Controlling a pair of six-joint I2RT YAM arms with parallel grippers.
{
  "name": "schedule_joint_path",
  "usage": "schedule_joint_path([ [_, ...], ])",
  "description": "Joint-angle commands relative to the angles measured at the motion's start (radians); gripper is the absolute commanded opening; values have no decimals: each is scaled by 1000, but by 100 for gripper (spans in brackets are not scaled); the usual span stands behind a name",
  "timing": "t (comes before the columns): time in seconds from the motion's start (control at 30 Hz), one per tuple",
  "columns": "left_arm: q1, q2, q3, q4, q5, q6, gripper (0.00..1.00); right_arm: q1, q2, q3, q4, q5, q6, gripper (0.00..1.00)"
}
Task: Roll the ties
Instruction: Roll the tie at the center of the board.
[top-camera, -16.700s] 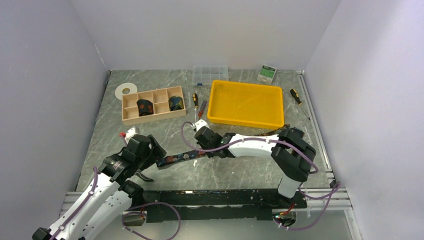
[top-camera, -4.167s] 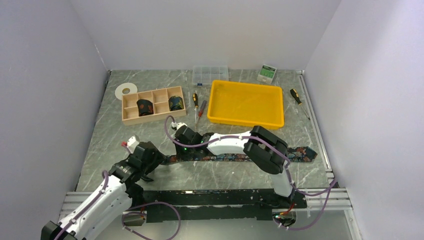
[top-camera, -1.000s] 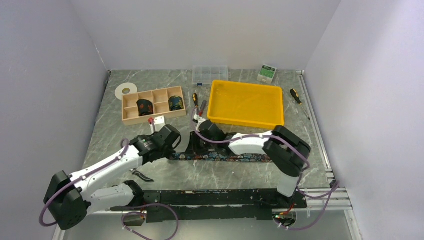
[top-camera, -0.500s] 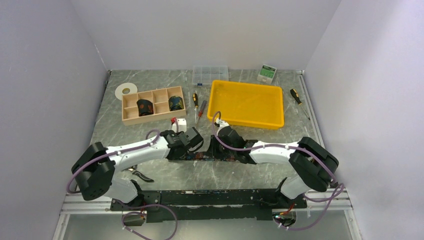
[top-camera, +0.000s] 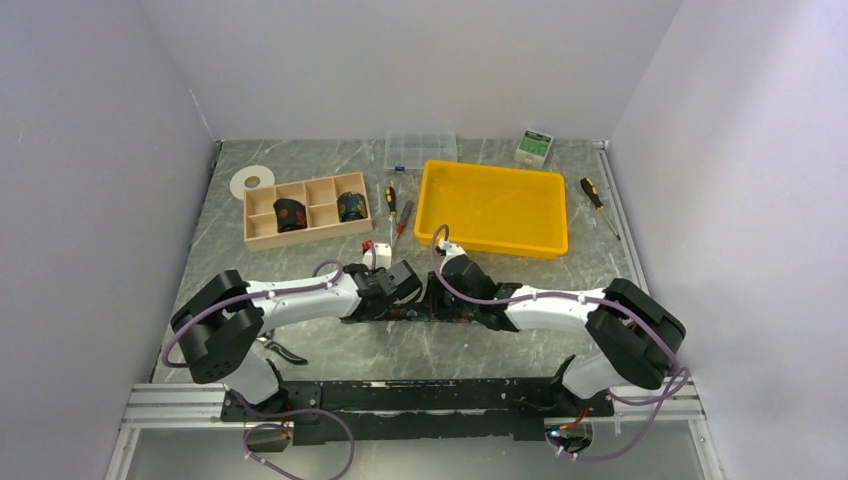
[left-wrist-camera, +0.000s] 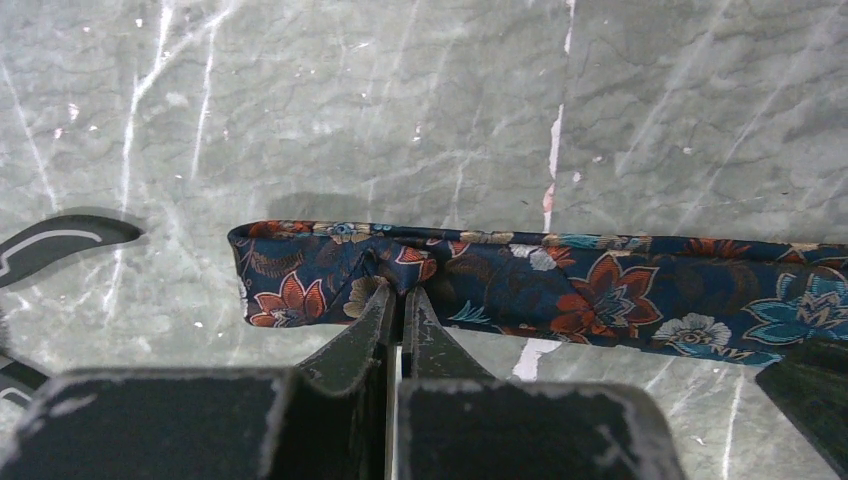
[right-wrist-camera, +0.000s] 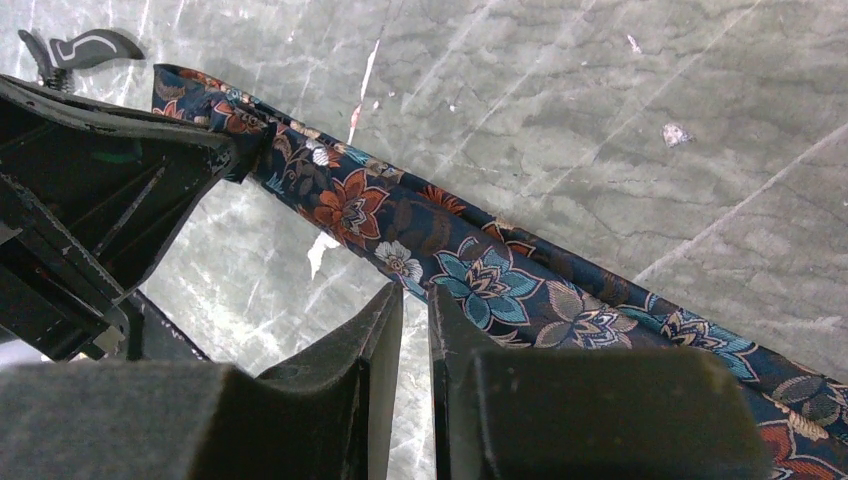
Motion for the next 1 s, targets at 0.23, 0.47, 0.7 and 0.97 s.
schedule_joint_path([
  [0.23, -8, -9, 33, 84, 82, 59, 28, -3, -33, 1, 3, 25, 10, 20],
  [0.47, -7, -68, 26, 73, 100, 54, 45, -2, -31, 10, -9, 29, 7, 20],
  [0.7, -6, -180, 11, 40, 108, 40, 55, -2, -20, 33, -3, -2, 0, 23],
  [0.97, 12, -363, -61, -8, -8, -27, 66, 8, 51, 118, 57, -167, 49, 55],
])
